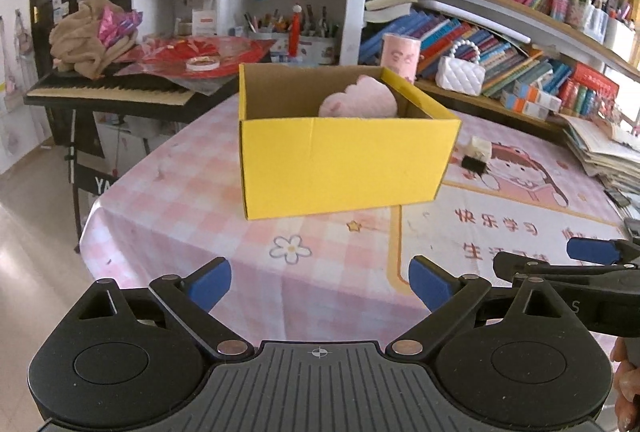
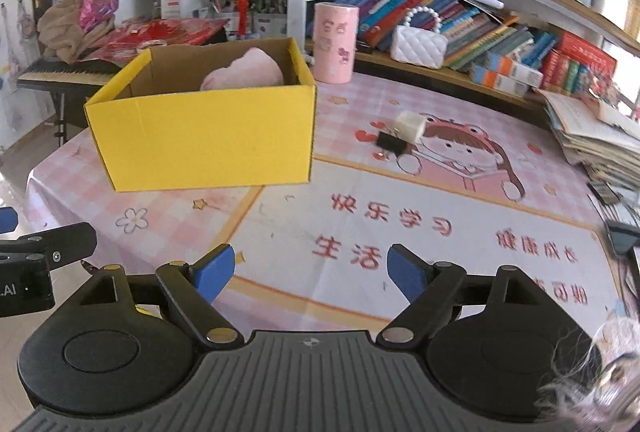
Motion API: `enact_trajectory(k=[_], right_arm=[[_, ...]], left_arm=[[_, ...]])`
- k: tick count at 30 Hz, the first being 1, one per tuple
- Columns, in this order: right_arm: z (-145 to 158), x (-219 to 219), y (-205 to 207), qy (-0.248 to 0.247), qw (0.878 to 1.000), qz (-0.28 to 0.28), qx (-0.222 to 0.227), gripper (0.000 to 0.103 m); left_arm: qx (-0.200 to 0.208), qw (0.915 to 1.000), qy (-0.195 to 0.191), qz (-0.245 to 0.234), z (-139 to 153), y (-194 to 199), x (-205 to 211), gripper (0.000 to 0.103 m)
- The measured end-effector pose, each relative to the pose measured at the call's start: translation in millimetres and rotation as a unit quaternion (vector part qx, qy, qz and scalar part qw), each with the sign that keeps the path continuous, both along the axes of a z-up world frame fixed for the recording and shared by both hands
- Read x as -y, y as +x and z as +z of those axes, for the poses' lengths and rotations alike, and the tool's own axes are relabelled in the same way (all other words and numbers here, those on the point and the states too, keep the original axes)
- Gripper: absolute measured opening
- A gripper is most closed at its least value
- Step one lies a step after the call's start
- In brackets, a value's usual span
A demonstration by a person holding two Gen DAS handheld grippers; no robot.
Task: Organize objects
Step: 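Withdraw both tools from the box toward the binder clip and white cube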
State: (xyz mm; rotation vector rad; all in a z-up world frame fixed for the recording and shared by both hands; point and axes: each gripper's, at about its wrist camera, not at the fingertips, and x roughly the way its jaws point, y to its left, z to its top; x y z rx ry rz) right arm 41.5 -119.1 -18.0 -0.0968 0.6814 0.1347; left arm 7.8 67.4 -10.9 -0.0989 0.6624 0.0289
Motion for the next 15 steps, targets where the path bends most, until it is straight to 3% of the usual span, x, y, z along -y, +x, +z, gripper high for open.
enact_trajectory(k=[15], right_arm=[[-7, 33, -46, 0.009, 0.997, -0.082, -0.001, 0.086]], left_arm=[[-0.01, 0.9972, 0.002, -0.074, -6, -14, 28, 0.097]])
